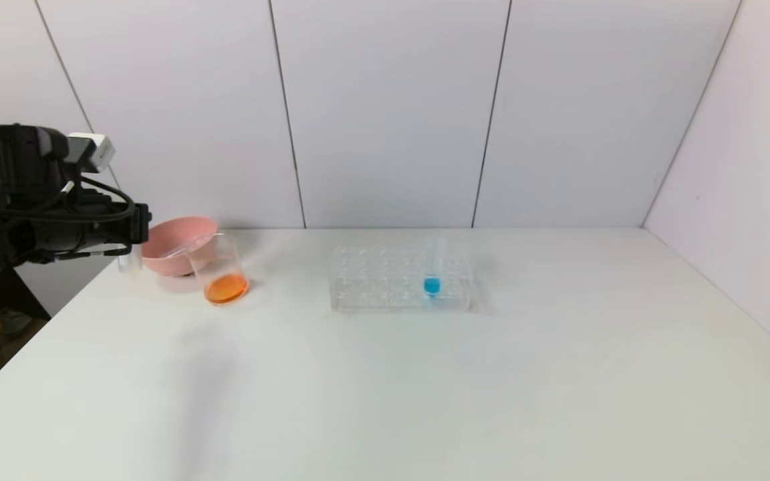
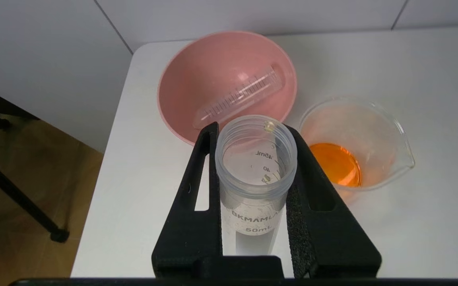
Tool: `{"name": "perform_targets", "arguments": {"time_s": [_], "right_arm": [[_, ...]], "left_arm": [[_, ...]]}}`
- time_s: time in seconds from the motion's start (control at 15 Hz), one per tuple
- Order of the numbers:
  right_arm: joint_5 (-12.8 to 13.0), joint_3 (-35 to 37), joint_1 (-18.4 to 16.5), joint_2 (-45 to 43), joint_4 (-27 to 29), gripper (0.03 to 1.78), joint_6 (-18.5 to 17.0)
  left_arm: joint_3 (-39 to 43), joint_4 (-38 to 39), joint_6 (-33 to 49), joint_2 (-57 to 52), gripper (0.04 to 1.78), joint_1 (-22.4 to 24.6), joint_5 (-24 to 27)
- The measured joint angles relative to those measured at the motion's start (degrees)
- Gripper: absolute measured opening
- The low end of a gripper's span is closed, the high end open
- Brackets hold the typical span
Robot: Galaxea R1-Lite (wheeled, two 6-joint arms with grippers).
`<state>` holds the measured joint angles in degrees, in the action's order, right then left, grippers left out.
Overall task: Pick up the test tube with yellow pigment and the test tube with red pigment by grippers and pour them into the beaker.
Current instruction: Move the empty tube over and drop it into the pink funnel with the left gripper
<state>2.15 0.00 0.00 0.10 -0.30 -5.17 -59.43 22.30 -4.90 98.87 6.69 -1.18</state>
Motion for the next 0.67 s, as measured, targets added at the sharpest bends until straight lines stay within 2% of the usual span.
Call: {"name": "perform_targets", "arguments": {"time_s": [0.07, 0.13, 0.2, 0.33, 0.47, 0.67], "right_arm": [[0.02, 0.0, 0.0, 0.0, -0.02, 1.71, 0.0], [0.02, 0.0, 0.0, 0.01, -0.02, 1.71, 0.0], [0.02, 0.0, 0.0, 0.0, 0.0, 1.71, 0.0], [0.02, 0.0, 0.0, 0.0, -0.02, 1.71, 0.0], [0.0, 0.0, 0.0, 0.0, 0.0, 1.71, 0.0], [0.0, 0.0, 0.0, 0.0, -0.02, 1.71, 0.0]], "left_arm": [[5.19, 9.57, 2.79, -0.22, 0.46, 0.91, 0.02], [6.97, 13.2, 3.96, -0.17, 0.46, 1.24, -0.07], [11.01, 23.87, 7.55, 0.74, 0.46, 2.07, -0.93], [12.89, 34.01, 9.74, 3.36, 0.46, 2.4, -1.68], [12.52, 40.85, 9.91, 7.45, 0.46, 2.54, -2.1], [6.38, 42.67, 9.17, 14.36, 0.46, 2.6, -4.16]]}}
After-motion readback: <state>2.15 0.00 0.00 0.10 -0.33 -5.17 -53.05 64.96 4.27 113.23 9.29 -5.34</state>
